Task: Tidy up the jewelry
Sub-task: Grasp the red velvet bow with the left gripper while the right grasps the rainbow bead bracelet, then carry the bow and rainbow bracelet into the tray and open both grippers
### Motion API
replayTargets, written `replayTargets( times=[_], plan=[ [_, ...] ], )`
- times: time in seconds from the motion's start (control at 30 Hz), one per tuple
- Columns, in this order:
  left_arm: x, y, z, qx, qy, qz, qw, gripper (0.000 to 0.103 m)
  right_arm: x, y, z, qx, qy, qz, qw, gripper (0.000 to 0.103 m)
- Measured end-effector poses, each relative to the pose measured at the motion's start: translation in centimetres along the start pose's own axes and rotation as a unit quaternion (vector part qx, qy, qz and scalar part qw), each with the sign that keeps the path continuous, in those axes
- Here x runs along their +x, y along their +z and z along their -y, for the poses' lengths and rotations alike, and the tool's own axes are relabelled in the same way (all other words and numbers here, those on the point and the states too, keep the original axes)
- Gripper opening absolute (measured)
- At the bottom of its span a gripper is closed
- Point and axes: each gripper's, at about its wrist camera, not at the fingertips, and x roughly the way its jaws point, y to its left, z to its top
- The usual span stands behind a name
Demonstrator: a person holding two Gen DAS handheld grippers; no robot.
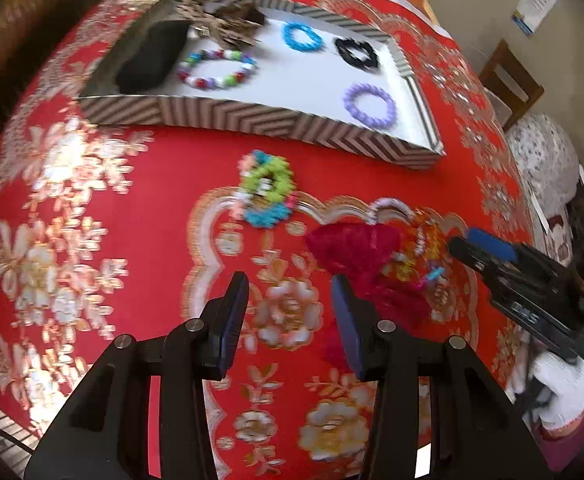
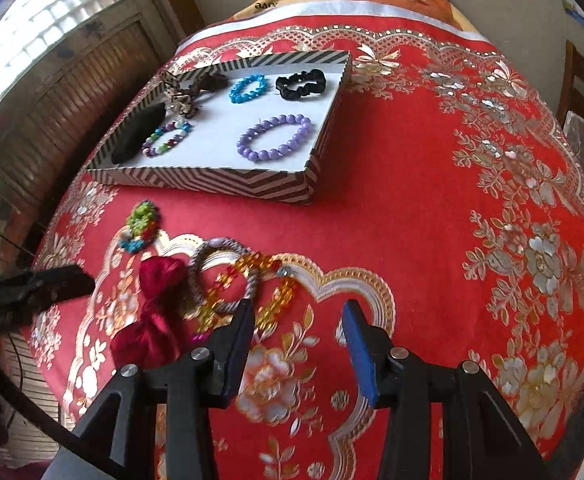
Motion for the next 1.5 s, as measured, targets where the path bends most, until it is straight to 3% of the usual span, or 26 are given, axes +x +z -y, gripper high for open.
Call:
replayTargets(
  times=[0.1,0.2,0.37,0.47,0.63,0.67,0.7,0.77,0.8,1.1,1.5],
  plan=[
    [0.8,0.3,1.2,0.005,-0.011,-0.008,0.9999,0.042,1.0,0.4,-0.2,-0.007,-0.003,-0.002,1.000,0.044],
    [1.8,0.8,2.4,0.009,-0.018,-0.015,0.9997,0.042,1.7,0.8,-0.9,-0.026,-0.014,-0.001,1.000,0.037],
    [3.6,1.3,4.0,0.023,-0.003,-0.024,0.9994,0.043,2.4,0.6,-0.6,-0.046,-0.058,-0.001,0.997,0.023],
    [4.4,1.2,4.4,0.035,0.005,-0.030,0.9989,0.043,2.2,0.6,0.5,-0.041,-0.073,-0.003,0.997,0.020],
    [4.7,1.1,4.9,0.051,0.013,-0.019,0.9984,0.042,2.0,0.7,1.4,-0.027,-0.037,0.005,0.999,0.020],
    [4.7,1.1,5.0,0.054,0.012,-0.017,0.9983,0.035,2.1,0.7,1.4,-0.028,-0.037,0.009,0.999,0.020],
    [4.8,1.1,5.0,0.056,0.006,-0.017,0.9983,0.020,2.1,0.6,1.3,-0.029,-0.036,0.011,0.999,0.021],
    [4.9,1.1,4.8,0.054,0.002,-0.021,0.9983,0.016,2.2,0.7,1.0,-0.035,-0.035,0.015,0.999,0.019],
    [4.7,1.1,4.7,0.055,-0.001,-0.018,0.9983,0.015,2.2,0.7,0.9,-0.038,-0.033,0.015,0.999,0.008],
    [0.1,1.6,3.2,0.054,0.000,0.028,0.9982,0.014,-1.9,1.3,0.8,-0.004,0.034,0.048,0.998,0.008],
    [-4.3,4.4,1.7,0.054,0.042,0.089,0.9937,0.014,-8.2,3.7,-0.5,-0.024,0.048,0.106,0.993,0.008]
  ],
)
